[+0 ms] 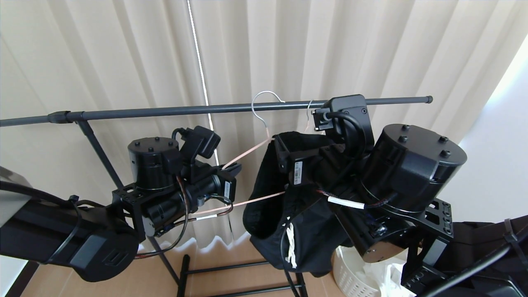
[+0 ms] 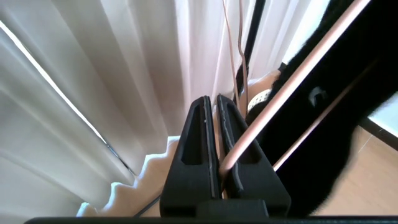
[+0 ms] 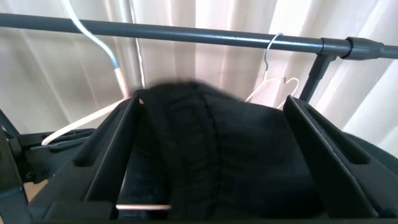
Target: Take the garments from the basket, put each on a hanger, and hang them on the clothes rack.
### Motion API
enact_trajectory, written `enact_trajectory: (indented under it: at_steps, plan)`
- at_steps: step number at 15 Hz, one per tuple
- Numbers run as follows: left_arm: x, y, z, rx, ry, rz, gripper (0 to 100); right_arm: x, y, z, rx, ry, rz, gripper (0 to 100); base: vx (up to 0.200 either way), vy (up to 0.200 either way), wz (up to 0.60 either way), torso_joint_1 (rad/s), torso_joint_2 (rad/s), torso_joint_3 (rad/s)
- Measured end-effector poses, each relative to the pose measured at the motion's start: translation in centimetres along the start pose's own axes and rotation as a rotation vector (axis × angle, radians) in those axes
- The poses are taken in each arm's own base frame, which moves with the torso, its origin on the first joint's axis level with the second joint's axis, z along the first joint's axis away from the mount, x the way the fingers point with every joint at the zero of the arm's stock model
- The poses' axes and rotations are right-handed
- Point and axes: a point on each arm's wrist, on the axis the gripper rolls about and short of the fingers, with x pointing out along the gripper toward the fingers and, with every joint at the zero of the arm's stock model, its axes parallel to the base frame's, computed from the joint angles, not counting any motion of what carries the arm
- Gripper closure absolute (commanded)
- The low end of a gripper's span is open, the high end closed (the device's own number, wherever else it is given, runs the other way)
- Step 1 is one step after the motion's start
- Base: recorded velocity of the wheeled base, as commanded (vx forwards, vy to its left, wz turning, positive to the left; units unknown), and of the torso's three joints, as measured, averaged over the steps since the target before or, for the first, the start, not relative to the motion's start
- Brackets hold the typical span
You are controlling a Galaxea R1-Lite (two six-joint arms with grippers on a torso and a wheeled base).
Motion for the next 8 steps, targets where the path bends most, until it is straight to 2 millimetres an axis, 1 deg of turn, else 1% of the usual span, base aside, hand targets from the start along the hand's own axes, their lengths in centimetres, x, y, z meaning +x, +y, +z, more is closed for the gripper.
enact_trajectory:
  at_steps: [6,8]
  plan:
    - [0.00,-0.02,0.12,-0.020,-0.006,-0.005,100,-0.15,-0.11,0.24,0.002,-0.004,0.002,0,0.000,0.000,0.00,0.000,0.00,0.000]
    - [-0.06,0.00,0.00,-0.019,-0.002,-0.012,100,-0.46,-0.88,0.76,-0.005,-0.008,0.013,0,0.000,0.000,0.00,0.000,0.00,0.000]
